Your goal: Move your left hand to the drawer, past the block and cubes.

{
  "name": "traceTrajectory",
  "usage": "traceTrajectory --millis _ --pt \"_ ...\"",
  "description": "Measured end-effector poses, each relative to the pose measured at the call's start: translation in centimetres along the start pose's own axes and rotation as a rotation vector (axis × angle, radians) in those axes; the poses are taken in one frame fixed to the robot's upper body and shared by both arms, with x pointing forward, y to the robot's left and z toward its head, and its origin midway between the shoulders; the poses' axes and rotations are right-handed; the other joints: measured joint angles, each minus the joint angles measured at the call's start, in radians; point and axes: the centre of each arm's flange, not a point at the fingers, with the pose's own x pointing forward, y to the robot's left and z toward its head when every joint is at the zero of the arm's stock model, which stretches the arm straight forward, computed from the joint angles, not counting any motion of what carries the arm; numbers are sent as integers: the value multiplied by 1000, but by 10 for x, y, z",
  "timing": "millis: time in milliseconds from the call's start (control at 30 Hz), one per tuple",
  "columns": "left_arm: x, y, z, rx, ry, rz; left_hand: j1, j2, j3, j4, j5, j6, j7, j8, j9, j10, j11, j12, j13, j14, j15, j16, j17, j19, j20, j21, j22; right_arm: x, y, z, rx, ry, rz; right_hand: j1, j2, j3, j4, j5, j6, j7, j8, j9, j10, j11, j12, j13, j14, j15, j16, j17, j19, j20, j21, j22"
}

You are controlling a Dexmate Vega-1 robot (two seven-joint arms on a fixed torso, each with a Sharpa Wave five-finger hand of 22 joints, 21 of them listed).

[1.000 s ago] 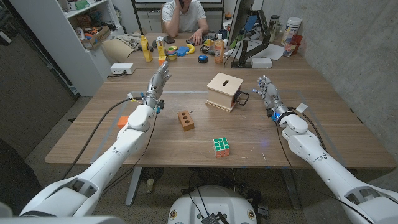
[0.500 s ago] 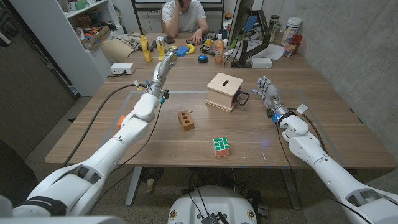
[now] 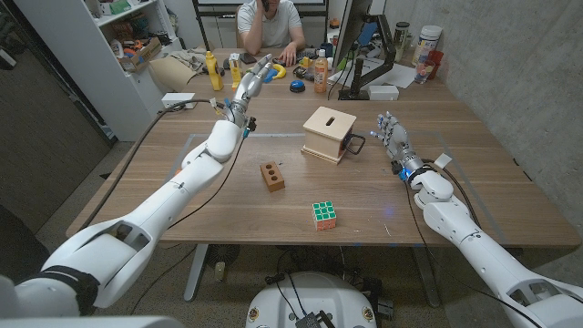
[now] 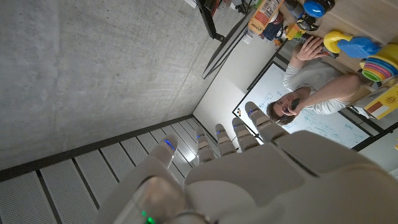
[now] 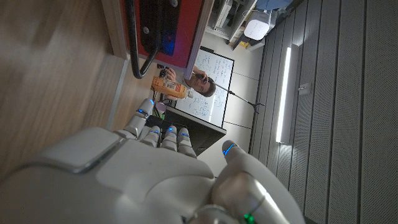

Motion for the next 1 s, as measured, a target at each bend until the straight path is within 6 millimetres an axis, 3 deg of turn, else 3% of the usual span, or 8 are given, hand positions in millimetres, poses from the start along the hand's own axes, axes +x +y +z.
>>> traceTrajectory --millis 133,233,300,433,633,1000 --pt "12 -7 15 86 -36 -24 4 -4 1 -8 4 0 0 0 0 0 0 0 0 0 0 0 0 -5 5 -7 0 -2 -1 -2 3 -2 0 0 0 0 0 0 0 0 0 0 0 0 0 0 0 0 0 0 0 0 0 0" --pt "12 -8 12 159 -30 -29 8 -8 -1 -12 4 0 0 0 0 0 0 0 0 0 0 0 0 -7 7 -7 0 -4 -3 -5 5 4 -6 0 0 0 0 0 0 0 0 0 0 0 0 0 0 0 0 0 0 0 0 0" --pt "22 -15 26 204 -63 -49 8 -8 1 -15 4 0 0 0 0 0 0 0 0 0 0 0 0 -6 15 -7 0 -4 -4 -5 7 -2 -5 0 0 0 0 0 4 4 0 0 0 0 0 0 0 0 0 0 0 0 0 0" --pt "29 -21 35 269 -86 -66 12 -4 3 -16 4 0 0 0 0 0 0 0 0 0 0 0 2 -6 15 -7 0 -5 -5 -5 9 -6 -6 0 0 0 0 0 4 4 0 0 0 0 0 0 0 0 0 0 0 0 -8 0" --pt "40 -35 51 384 -124 -98 22 -12 4 -34 8 -6 -5 -7 0 0 0 -4 0 0 0 0 3 -8 67 -14 0 -7 -7 -5 12 -15 -6 0 0 0 0 0 4 4 0 0 0 0 0 0 0 0 0 0 0 0 -8 0" --pt "53 -59 66 573 -168 -161 30 -12 4 -42 8 -6 -5 -7 0 1 -9 -4 0 -4 -4 -6 3 -6 75 -21 0 -10 -12 -4 18 -25 -10 0 0 0 0 0 4 4 0 0 0 0 0 0 4 -4 0 0 0 0 -8 0"
